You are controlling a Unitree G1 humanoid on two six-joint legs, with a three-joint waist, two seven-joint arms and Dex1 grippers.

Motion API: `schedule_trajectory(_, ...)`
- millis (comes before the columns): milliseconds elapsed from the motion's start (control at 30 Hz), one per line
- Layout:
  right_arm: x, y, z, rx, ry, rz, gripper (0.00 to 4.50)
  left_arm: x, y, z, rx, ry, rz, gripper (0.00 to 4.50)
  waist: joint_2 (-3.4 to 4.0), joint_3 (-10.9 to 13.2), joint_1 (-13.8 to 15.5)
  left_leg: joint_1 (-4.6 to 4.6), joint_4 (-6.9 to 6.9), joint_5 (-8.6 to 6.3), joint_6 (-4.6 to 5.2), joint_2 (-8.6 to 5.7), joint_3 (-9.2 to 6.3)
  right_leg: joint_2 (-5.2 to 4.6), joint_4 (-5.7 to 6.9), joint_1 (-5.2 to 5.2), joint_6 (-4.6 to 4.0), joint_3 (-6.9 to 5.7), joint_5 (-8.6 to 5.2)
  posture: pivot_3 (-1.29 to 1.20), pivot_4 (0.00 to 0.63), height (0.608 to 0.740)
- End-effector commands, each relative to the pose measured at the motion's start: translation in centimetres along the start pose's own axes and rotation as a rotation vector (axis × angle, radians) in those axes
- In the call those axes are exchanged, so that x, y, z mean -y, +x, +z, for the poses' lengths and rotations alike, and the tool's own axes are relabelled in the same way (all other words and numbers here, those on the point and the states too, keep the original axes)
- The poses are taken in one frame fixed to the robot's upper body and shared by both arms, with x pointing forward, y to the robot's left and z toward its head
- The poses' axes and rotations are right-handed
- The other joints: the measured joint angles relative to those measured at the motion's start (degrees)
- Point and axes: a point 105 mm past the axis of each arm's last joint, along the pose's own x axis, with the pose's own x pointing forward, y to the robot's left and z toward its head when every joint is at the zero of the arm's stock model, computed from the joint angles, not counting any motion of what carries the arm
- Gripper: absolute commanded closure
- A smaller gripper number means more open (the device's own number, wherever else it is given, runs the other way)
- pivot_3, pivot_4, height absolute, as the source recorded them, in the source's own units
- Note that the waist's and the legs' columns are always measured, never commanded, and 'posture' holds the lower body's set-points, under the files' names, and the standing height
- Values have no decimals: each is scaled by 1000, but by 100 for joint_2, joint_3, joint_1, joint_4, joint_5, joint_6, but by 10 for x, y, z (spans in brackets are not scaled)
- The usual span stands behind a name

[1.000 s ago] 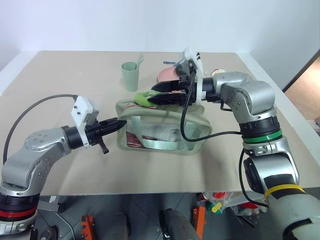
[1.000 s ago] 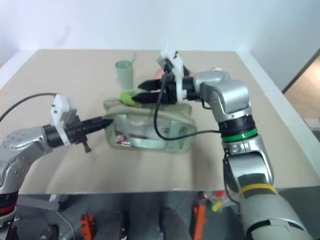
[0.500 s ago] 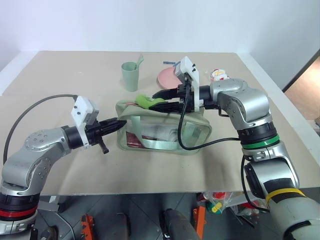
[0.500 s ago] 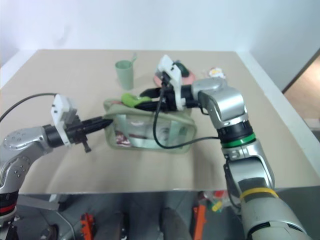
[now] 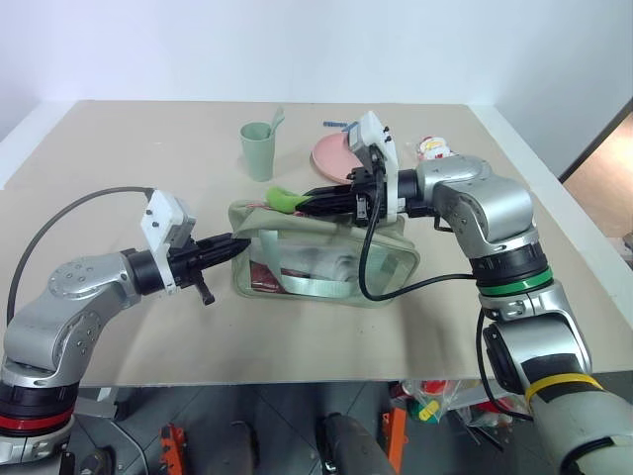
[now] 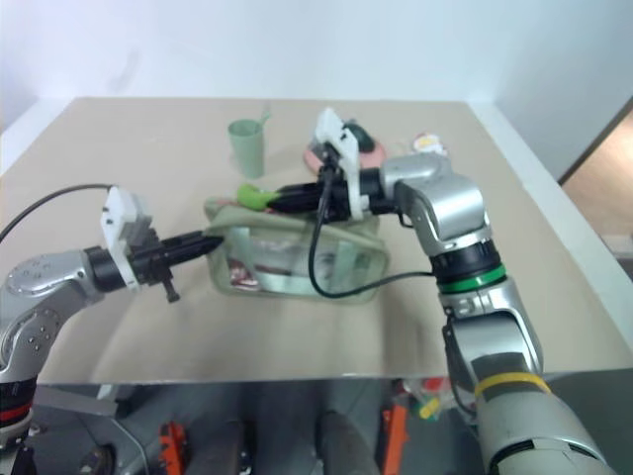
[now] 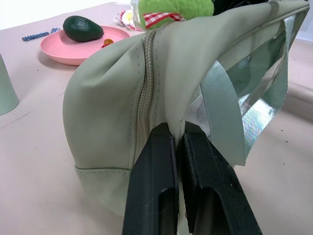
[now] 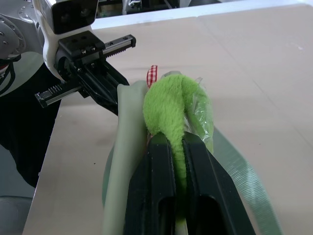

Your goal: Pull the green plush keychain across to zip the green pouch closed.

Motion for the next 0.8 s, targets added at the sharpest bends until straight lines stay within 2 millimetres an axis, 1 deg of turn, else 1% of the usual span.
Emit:
schedule_trajectory(33,-3,-6,23,109,-110,-3,4480,-3,1,-1,0,1,15,4500,0,0,6,0,0,0,0,0,0,0,0,0,0,0,0,0,150,740)
schedule_trajectory(167,-1,-19,49,270,-223,-51,4480,-11,3,7,47,0,73,4500,0,0,42,0,0,0,0,1,-2,2,1,0,0,-1,0,0,150,740)
schedule_trajectory(367,3,-37,62,356,-286,-149,4480,-23,12,17,97,28,163,4500,1,1,94,-1,2,1,-1,1,0,1,0,1,0,0,2,0,150,740)
schedule_trajectory(500,8,-52,60,364,-307,-219,4480,-26,16,21,117,37,184,4500,1,1,95,-1,0,1,-1,1,-1,2,0,0,0,0,2,0,150,740)
schedule_trajectory(600,11,-63,55,356,-325,-280,4480,-29,20,22,127,21,199,4500,1,1,96,-2,-1,0,-1,0,-1,1,0,0,0,1,2,0,150,740)
schedule_trajectory(700,15,-80,44,318,-339,-353,4480,-30,24,19,122,6,210,4500,1,1,98,-2,-1,0,-1,0,-1,1,-1,0,0,2,2,0,150,740)
schedule_trajectory(800,24,-104,38,287,-351,-478,4480,-33,26,18,122,1,234,4500,1,1,102,-2,-1,1,-1,-3,0,-1,0,1,0,4,2,0,150,740)
